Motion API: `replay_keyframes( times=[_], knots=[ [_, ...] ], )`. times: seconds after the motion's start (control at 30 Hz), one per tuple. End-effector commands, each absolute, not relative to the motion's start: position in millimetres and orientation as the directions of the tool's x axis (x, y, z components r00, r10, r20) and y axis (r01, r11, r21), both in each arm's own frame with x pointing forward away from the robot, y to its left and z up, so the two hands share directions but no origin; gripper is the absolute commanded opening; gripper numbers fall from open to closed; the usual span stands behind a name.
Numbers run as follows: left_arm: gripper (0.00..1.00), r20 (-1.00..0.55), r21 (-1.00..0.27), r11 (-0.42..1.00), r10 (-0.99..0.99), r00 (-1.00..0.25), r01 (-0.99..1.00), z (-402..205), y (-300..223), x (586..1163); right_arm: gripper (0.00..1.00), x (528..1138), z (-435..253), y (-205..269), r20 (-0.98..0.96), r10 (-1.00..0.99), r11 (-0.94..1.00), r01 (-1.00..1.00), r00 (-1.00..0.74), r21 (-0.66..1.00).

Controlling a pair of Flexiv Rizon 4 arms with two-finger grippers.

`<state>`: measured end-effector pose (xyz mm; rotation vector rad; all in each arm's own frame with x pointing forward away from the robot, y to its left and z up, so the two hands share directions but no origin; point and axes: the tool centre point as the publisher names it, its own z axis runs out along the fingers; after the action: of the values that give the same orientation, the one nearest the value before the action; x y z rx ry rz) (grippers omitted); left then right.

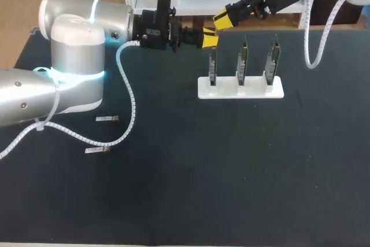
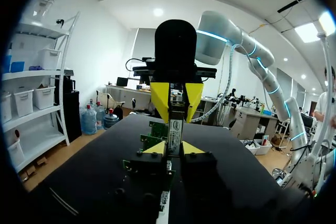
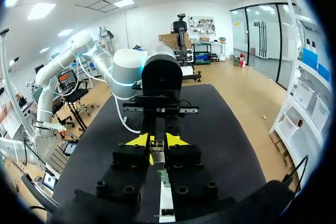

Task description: Pick up the optical module with the left hand, and insert it into the network port with the right hand.

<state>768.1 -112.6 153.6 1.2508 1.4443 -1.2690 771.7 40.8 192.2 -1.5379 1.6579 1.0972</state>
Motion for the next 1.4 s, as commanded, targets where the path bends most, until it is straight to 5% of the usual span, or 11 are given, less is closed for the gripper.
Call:
replay_keyframes(
  times=[0.03,0.2,0.23,0.27,1.4],
  knots=[
    [0.0,-0.973,-0.17,0.002,0.156,-0.168,0.985,152.9,-112.0,771.9,0.0,766.9,192.5,40.9,-0.871,-0.473,-0.024,-0.987,-0.131,0.161],
    [0.0,-0.973,-0.17,0.002,0.156,-0.168,0.985,152.9,-112.0,771.9,0.0,766.4,192.7,39.1,-0.872,-0.471,-0.026,-0.987,-0.129,0.161],
    [0.4,-0.973,-0.17,0.002,0.156,-0.168,0.985,152.9,-112.0,771.9,0.0,766.4,192.8,38.8,-0.873,-0.47,-0.026,-0.987,-0.129,0.16],
    [1.0,-0.973,-0.17,0.002,0.156,-0.168,0.985,152.9,-112.0,771.9,0.0,766.3,192.9,38.6,-0.873,-0.469,-0.025,-0.987,-0.129,0.159],
    [1.0,-0.902,-0.137,0.011,0.412,-0.13,0.99,142.9,-81.5,780.2,0.0,764.9,198.6,30.2,-0.89,-0.442,-0.017,-0.992,-0.108,0.129]
  ],
)
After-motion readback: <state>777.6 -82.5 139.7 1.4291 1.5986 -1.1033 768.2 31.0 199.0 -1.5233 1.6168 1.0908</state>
